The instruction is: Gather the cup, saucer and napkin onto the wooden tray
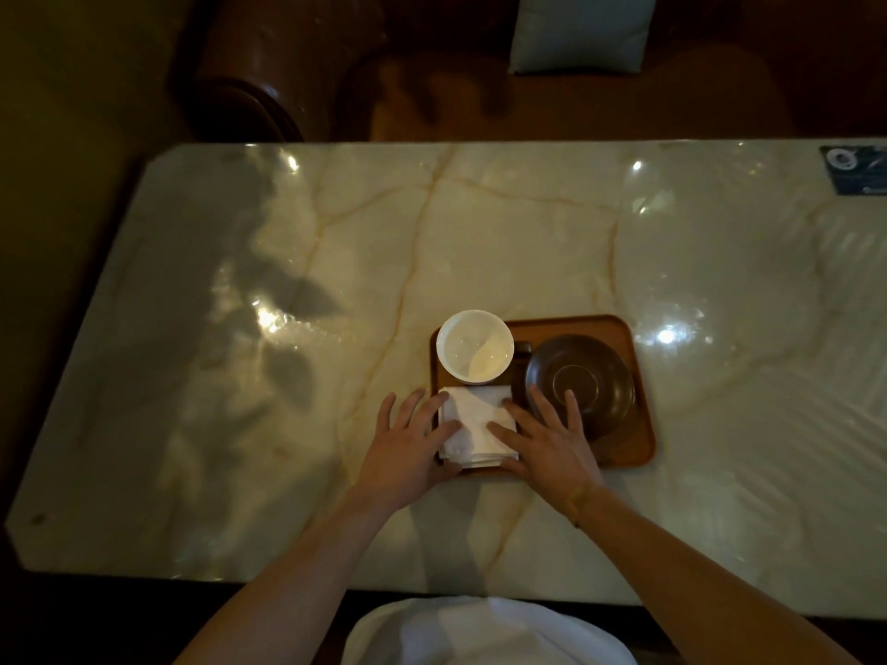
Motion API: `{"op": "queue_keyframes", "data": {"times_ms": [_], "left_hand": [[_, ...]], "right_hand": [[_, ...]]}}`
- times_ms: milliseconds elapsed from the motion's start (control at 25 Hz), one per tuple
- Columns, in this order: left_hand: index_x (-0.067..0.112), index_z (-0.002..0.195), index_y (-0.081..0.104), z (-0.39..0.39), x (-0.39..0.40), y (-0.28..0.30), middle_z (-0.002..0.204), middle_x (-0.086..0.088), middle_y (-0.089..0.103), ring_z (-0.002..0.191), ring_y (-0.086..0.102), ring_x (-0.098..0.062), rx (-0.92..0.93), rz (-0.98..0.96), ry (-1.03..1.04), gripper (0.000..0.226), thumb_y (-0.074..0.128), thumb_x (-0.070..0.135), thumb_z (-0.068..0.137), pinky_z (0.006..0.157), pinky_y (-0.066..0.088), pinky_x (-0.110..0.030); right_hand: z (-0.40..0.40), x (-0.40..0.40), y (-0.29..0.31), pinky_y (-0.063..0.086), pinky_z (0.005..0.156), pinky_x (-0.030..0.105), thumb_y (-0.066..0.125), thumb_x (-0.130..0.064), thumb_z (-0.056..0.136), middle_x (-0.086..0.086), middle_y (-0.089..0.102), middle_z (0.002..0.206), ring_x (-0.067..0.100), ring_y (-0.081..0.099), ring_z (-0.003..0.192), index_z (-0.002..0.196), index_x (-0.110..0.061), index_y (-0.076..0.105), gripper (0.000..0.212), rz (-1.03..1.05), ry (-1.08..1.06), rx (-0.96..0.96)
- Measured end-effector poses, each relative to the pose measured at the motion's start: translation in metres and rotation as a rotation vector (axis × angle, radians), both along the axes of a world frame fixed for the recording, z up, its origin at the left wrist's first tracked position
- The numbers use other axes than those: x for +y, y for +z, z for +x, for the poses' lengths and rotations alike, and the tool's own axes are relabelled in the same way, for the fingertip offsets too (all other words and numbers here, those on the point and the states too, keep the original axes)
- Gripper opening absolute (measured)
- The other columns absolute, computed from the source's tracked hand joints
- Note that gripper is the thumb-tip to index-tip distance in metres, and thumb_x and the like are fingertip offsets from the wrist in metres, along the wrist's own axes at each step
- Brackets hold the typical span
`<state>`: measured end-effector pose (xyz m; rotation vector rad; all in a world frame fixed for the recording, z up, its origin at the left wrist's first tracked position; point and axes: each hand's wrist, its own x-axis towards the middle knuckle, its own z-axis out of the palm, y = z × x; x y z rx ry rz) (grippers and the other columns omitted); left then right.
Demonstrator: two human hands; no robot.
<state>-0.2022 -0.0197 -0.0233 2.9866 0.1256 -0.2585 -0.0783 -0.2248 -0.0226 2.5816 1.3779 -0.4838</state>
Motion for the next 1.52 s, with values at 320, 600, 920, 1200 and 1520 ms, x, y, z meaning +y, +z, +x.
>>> {"op": "queue_keyframes", "data": {"times_ms": [320,600,920,1200,1520], "left_hand": [[0.039,0.120,0.050,0.001,0.001,-0.002,0.149,0.002,0.036,0.139,0.029,-0.030,-0.019,0.003,-0.010,0.054,0.061,0.066,0.074,0.112,0.018,-0.058],[0.039,0.118,0.050,0.001,-0.001,-0.003,0.147,0.002,0.039,0.138,0.033,-0.030,-0.019,-0.004,-0.005,0.055,0.066,0.062,0.072,0.111,0.019,-0.059],[0.039,0.117,0.051,0.001,0.000,-0.001,0.146,0.002,0.040,0.137,0.034,-0.031,-0.020,-0.007,0.001,0.054,0.068,0.060,0.071,0.110,0.021,-0.060],[0.038,0.121,0.050,-0.002,-0.003,-0.002,0.150,0.002,0.037,0.138,0.032,-0.031,0.000,-0.012,0.029,0.053,0.067,0.058,0.075,0.111,0.018,-0.060],[0.038,0.130,0.046,-0.006,-0.011,-0.002,0.155,0.005,0.032,0.139,0.031,-0.030,0.059,-0.011,0.091,0.049,0.054,0.056,0.085,0.113,0.016,-0.058]], "right_hand": [[-0.001,0.002,0.002,-0.016,0.109,0.066,0.049,-0.060,0.089,-0.001,0.032,0.157,0.034,0.008,0.149,0.142,-0.044,0.036,0.057,0.000,-0.006,0.010],[0.005,0.002,0.002,-0.026,0.104,0.065,0.042,-0.061,0.092,-0.002,0.021,0.161,0.034,-0.003,0.149,0.145,-0.046,0.026,0.058,-0.039,0.026,-0.015],[0.003,0.003,0.006,-0.033,0.099,0.063,0.040,-0.058,0.093,-0.003,0.019,0.162,0.033,-0.008,0.149,0.147,-0.046,0.024,0.057,-0.028,0.012,-0.004],[0.000,0.002,0.003,-0.027,0.103,0.065,0.040,-0.058,0.094,-0.006,0.016,0.162,0.031,-0.010,0.149,0.147,-0.048,0.021,0.057,-0.035,-0.020,0.018],[-0.006,0.005,0.008,-0.021,0.105,0.066,0.038,-0.055,0.095,-0.008,0.013,0.163,0.030,-0.007,0.149,0.147,-0.047,0.020,0.056,-0.029,-0.054,0.028]]}}
